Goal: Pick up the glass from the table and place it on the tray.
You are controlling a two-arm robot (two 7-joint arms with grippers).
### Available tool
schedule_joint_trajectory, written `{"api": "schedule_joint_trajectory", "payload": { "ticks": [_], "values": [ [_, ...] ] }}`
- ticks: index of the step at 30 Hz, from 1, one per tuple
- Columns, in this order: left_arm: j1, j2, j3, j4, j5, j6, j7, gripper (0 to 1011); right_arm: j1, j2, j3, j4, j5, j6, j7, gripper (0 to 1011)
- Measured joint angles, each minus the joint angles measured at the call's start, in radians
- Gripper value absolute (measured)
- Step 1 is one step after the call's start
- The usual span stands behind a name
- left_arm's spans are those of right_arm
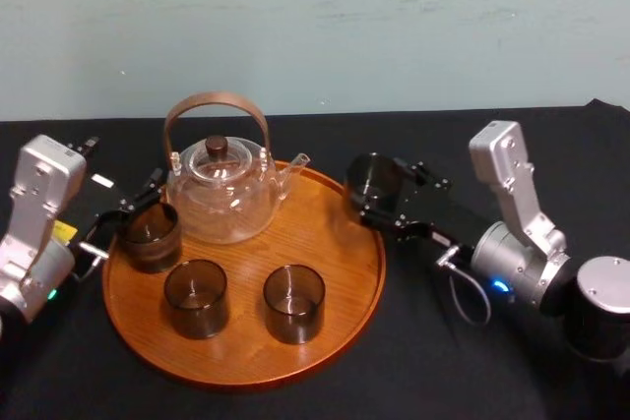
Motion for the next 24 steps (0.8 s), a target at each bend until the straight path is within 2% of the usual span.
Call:
{"api": "schedule_joint_trajectory", "payload": {
  "ticks": [7, 18, 24],
  "values": [
    [0.0, 0.0, 0.0, 0.0, 0.0, 0.0, 0.0, 1001, 0.017, -0.016, -0.032, 0.029, 0.005, -0.004, 0.016, 898],
    [0.0, 0.0, 0.0, 0.0, 0.0, 0.0, 0.0, 1001, 0.077, -0.054, -0.074, 0.141, 0.002, -0.021, 0.033, 898],
    [0.0, 0.0, 0.0, 0.0, 0.0, 0.0, 0.0, 1001, 0.095, -0.064, -0.088, 0.179, -0.008, -0.024, 0.034, 898]
  ]
}}
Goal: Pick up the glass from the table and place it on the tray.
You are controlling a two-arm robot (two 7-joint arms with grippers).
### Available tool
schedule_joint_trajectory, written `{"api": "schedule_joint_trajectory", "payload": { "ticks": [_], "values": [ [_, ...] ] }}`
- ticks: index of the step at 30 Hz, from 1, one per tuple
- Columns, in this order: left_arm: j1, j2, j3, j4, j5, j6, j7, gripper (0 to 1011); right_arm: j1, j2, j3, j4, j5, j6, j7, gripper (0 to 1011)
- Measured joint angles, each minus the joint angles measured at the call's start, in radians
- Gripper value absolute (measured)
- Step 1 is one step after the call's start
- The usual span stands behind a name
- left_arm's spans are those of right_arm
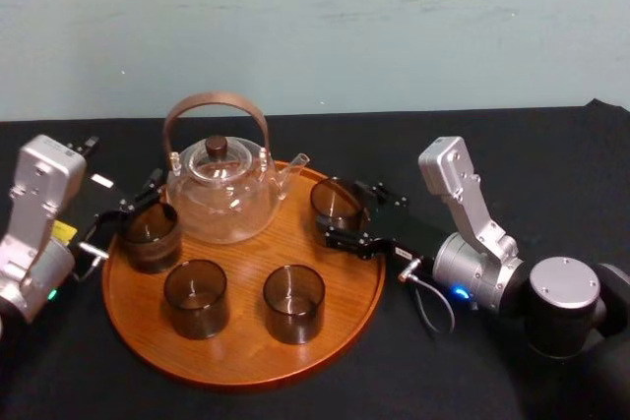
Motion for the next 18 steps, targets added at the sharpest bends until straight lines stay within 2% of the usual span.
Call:
{"api": "schedule_joint_trajectory", "payload": {
  "ticks": [18],
  "values": [
    [0.0, 0.0, 0.0, 0.0, 0.0, 0.0, 0.0, 1001, 0.007, -0.006, -0.008, 0.018, -0.01, -0.002, -0.002, 912]
  ]
}}
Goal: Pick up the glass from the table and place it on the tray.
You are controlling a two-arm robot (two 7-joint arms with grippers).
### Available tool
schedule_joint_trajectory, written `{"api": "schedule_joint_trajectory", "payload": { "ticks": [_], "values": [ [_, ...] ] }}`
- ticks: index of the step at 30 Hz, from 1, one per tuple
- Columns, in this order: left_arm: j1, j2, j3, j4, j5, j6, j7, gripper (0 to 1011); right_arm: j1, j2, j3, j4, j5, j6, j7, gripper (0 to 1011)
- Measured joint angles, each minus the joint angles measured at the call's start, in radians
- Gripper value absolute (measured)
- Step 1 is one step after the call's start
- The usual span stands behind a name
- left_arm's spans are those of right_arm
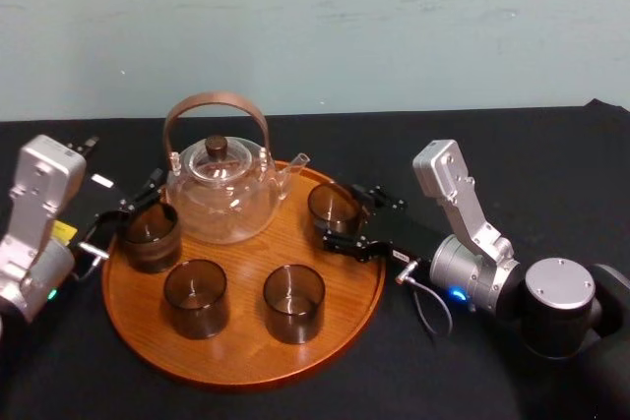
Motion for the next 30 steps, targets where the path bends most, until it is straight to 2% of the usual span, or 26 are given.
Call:
{"api": "schedule_joint_trajectory", "payload": {
  "ticks": [5, 17, 24, 29, 30],
  "values": [
    [0.0, 0.0, 0.0, 0.0, 0.0, 0.0, 0.0, 1001, 0.0, 0.0, 0.001, 0.0, 0.001, 0.0, 0.0, 1002],
    [0.0, 0.0, 0.0, 0.0, 0.0, 0.0, 0.0, 1002, -0.01, 0.004, 0.011, -0.017, 0.016, -0.013, 0.005, 1002],
    [0.0, 0.0, 0.0, 0.0, 0.0, 0.0, 0.0, 1001, -0.043, 0.028, 0.028, -0.092, 0.023, -0.044, 0.001, 1002],
    [0.0, 0.0, 0.0, 0.0, 0.0, 0.0, 0.0, 1001, -0.092, 0.066, 0.057, -0.197, 0.057, -0.063, 0.008, 1002],
    [0.0, 0.0, 0.0, 0.0, 0.0, 0.0, 0.0, 1001, -0.092, 0.066, 0.057, -0.197, 0.057, -0.063, 0.008, 1002]
  ]
}}
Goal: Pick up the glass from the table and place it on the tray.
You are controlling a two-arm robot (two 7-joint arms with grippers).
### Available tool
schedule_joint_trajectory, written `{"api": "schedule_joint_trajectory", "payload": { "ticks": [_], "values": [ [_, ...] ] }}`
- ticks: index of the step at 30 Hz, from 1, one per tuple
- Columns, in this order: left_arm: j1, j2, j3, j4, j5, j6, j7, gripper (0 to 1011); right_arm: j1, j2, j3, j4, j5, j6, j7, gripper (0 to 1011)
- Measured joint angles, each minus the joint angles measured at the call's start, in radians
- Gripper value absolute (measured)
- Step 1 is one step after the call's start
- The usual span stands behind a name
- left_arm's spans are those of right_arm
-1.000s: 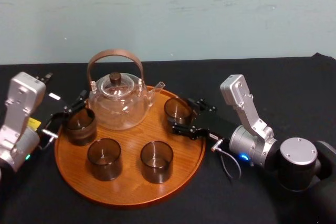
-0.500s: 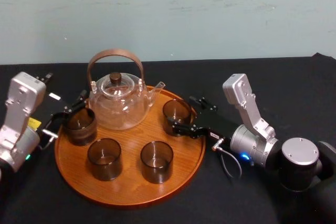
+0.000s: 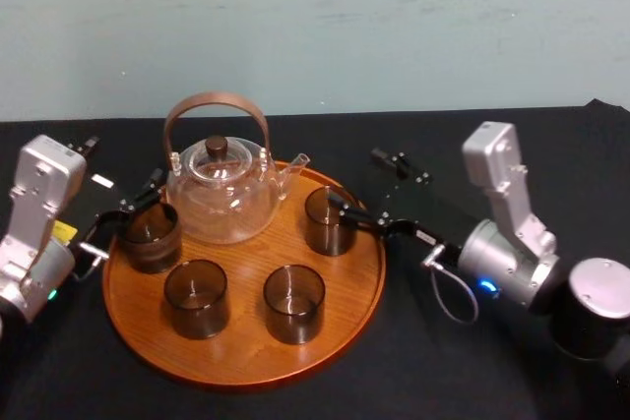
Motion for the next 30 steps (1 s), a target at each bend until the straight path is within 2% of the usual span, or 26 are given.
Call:
{"api": "schedule_joint_trajectory", "payload": {
  "ticks": [6, 7, 12, 16, 19, 23, 27, 30],
  "values": [
    [0.0, 0.0, 0.0, 0.0, 0.0, 0.0, 0.0, 1001, -0.057, 0.035, 0.054, -0.069, 0.037, -0.005, -0.03, 1002],
    [0.0, 0.0, 0.0, 0.0, 0.0, 0.0, 0.0, 1001, -0.057, 0.035, 0.054, -0.069, 0.037, -0.005, -0.03, 1002],
    [0.0, 0.0, 0.0, 0.0, 0.0, 0.0, 0.0, 1001, -0.108, 0.065, 0.116, -0.088, 0.066, -0.011, -0.061, 1002],
    [0.0, 0.0, 0.0, 0.0, 0.0, 0.0, 0.0, 1001, -0.131, 0.079, 0.145, -0.095, 0.074, -0.014, -0.074, 1002],
    [0.0, 0.0, 0.0, 0.0, 0.0, 0.0, 0.0, 1001, -0.152, 0.09, 0.17, -0.1, 0.072, -0.022, -0.09, 1002],
    [0.0, 0.0, 0.0, 0.0, 0.0, 0.0, 0.0, 1001, -0.182, 0.1, 0.206, -0.102, 0.044, -0.037, -0.129, 1002],
    [0.0, 0.0, 0.0, 0.0, 0.0, 0.0, 0.0, 1001, -0.196, 0.102, 0.228, -0.102, 0.029, -0.041, -0.15, 1002],
    [0.0, 0.0, 0.0, 0.0, 0.0, 0.0, 0.0, 1001, -0.195, 0.101, 0.227, -0.102, 0.029, -0.042, -0.15, 1002]
  ]
}}
